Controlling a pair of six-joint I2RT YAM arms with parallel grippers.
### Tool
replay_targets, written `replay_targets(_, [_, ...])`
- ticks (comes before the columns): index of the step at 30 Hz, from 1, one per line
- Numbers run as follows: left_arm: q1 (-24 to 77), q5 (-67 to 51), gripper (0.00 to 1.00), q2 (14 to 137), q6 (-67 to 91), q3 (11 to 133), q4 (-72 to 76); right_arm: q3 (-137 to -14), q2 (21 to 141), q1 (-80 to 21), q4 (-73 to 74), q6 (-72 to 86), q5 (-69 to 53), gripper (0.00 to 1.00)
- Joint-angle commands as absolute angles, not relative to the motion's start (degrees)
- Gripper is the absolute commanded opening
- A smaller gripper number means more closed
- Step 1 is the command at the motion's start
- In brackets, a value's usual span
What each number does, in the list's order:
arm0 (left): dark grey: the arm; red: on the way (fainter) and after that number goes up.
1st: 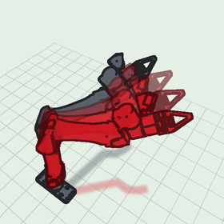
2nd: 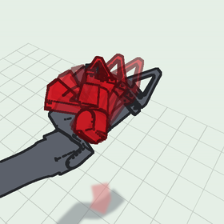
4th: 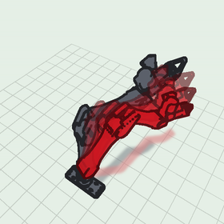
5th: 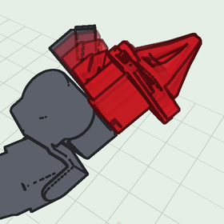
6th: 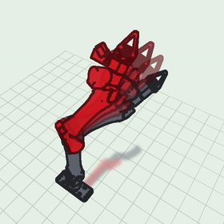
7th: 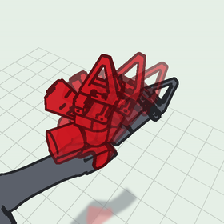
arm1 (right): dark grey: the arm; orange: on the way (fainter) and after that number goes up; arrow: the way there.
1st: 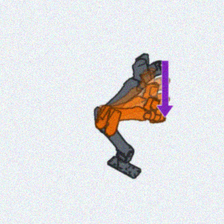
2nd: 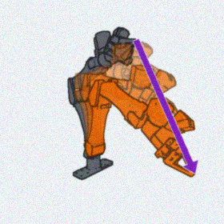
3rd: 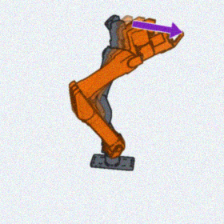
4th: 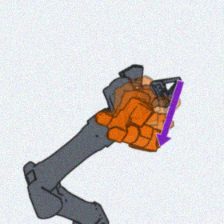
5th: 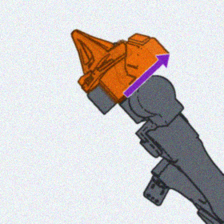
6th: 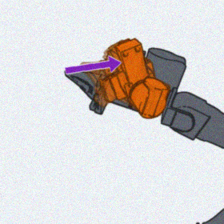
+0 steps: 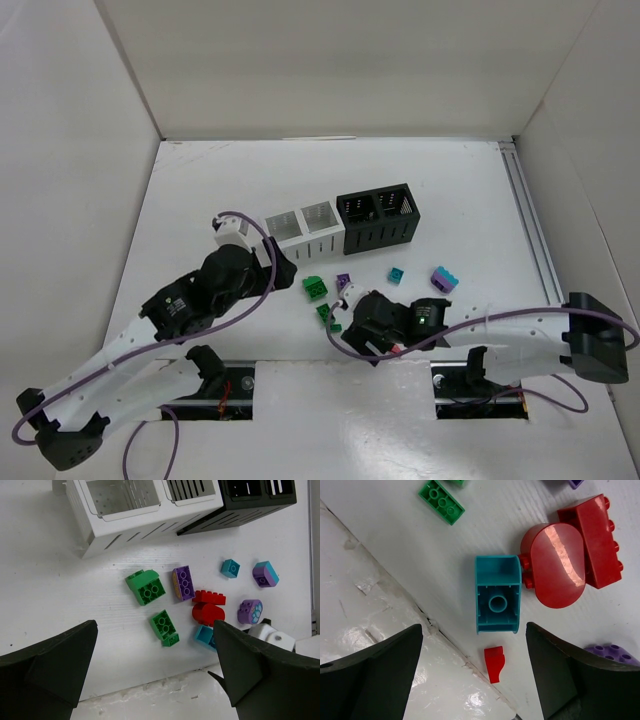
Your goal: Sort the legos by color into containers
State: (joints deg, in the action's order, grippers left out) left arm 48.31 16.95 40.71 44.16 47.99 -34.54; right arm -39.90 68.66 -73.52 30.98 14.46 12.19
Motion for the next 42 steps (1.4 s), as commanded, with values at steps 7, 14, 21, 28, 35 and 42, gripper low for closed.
replay_targets(7, [48.4, 15.7, 1.00, 38.1, 43.4, 47.5, -32.4, -38.9, 69.4, -73.8, 27.1, 19.2, 17.7, 0.90])
replay_targets(14, [48.4, 15.7, 1.00, 38.6, 43.4, 47.5, -32.4, -37.4, 71.7, -73.8, 23.9, 16.6, 18.3, 0.90])
replay_targets(21, [48.4, 15.7, 1.00, 38.6, 43.4, 47.5, -32.4, -39.3, 75.2, -73.8, 22.0, 12.6, 18.3, 0.80])
replay_targets(28, [48.4, 16.9, 1.00, 38.6, 43.4, 47.5, -32.4, -39.3, 73.1, -73.8, 22.1, 12.0, 18.3, 0.51])
replay_targets(35, [48.4, 16.9, 1.00, 38.6, 43.4, 47.5, -32.4, -46.4, 68.4, -73.8, 25.2, 4.8, 16.3, 0.30])
replay_targets(42, [48.4, 16.3, 1.00, 38.6, 42.1, 47.5, -29.9, -60.2, 67.9, -58.5, 33.3, -6.6, 18.0, 0.29])
